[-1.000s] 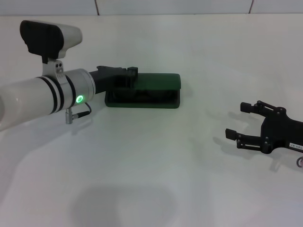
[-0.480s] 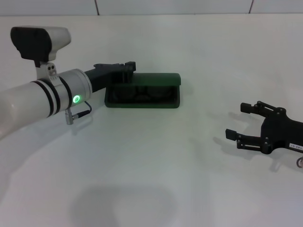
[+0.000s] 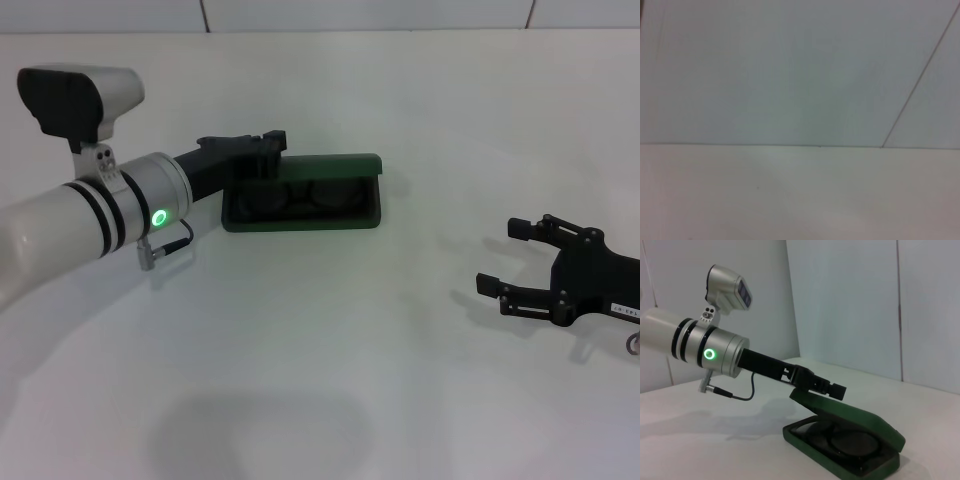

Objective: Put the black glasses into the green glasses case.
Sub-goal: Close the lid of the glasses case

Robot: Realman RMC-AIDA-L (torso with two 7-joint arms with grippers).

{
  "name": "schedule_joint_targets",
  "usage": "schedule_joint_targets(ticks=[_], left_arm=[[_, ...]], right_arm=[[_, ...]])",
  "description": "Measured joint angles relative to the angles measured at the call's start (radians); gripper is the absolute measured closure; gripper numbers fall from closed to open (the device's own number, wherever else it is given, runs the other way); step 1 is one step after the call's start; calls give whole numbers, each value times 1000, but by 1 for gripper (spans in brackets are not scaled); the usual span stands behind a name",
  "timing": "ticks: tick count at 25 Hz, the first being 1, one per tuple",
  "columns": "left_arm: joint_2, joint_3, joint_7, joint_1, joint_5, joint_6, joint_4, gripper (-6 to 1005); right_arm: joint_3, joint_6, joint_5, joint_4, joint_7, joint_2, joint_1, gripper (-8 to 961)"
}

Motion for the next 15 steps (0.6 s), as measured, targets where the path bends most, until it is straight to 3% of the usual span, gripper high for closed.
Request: schedule_joint_targets(ticks=[9,15], left_arm=[[-1,2,210,-4,-183,63,-96,986],[-3,3,253,-5,-199,67,-111,986]], right_arm=[[-1,4,0,0,4,0,0,75],[-2,6,0,0,5,0,1,75]])
